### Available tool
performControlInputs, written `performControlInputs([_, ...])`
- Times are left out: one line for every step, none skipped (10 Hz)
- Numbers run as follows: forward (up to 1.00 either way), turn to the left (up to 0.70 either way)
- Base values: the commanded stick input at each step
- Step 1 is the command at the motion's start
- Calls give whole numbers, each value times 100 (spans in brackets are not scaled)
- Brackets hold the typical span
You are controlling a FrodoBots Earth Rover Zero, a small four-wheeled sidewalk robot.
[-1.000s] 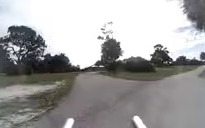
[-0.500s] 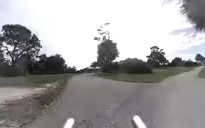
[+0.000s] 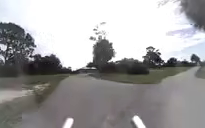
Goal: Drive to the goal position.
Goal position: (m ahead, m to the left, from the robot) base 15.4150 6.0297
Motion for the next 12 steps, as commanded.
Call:
performControlInputs([69, 34])
performControlInputs([69, 34])
performControlInputs([69, 34])
performControlInputs([69, 34])
performControlInputs([69, 34])
performControlInputs([69, 34])
performControlInputs([69, 34])
performControlInputs([69, 16])
performControlInputs([69, 3])
performControlInputs([69, 3])
performControlInputs([69, 3])
performControlInputs([69, 3])
